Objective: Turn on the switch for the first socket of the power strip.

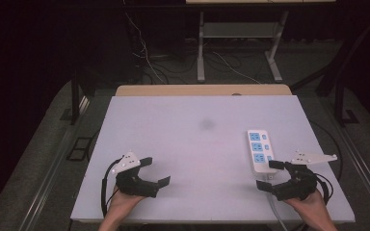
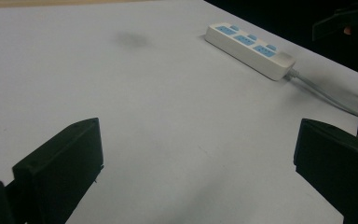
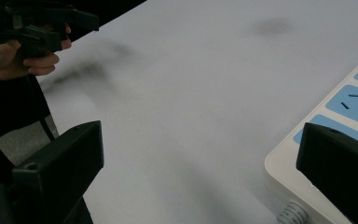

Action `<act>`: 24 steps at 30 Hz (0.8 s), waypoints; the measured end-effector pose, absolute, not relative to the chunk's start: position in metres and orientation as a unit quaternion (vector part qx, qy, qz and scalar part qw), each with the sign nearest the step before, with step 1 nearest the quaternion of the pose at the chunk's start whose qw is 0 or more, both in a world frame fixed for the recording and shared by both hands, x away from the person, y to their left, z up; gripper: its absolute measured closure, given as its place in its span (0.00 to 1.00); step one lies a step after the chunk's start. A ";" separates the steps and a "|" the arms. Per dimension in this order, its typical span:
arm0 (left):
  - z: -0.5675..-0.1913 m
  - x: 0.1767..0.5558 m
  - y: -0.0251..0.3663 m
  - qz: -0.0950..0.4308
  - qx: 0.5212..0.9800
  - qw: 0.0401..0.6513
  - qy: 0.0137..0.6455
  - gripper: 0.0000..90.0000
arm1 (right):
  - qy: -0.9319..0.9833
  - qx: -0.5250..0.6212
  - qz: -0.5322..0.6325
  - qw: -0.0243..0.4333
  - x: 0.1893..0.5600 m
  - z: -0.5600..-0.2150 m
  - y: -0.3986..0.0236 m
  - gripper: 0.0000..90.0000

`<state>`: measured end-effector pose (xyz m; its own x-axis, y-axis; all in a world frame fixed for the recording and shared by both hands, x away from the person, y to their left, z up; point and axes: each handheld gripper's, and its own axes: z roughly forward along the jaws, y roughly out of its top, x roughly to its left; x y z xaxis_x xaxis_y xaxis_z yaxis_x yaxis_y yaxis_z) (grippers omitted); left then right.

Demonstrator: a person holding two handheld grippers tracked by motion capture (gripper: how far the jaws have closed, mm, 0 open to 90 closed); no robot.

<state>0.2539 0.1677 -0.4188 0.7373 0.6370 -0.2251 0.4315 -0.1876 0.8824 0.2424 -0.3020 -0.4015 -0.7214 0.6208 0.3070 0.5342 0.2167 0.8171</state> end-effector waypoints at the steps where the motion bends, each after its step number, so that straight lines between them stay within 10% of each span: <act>1: -0.419 0.254 0.168 0.096 0.765 0.533 0.349 0.00 | 0.781 0.371 0.501 0.045 0.243 -0.401 -0.302 0.00; 24: -0.419 0.254 0.169 0.094 0.762 0.535 0.352 0.00 | 0.796 0.376 0.470 0.059 0.253 -0.374 -0.323 0.00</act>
<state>0.2545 0.1689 -0.4195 0.7341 0.6374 -0.2340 0.4370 -0.1798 0.8813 0.2535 -0.3231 -0.3736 -0.7098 0.6546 0.2602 0.5441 0.2748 0.7928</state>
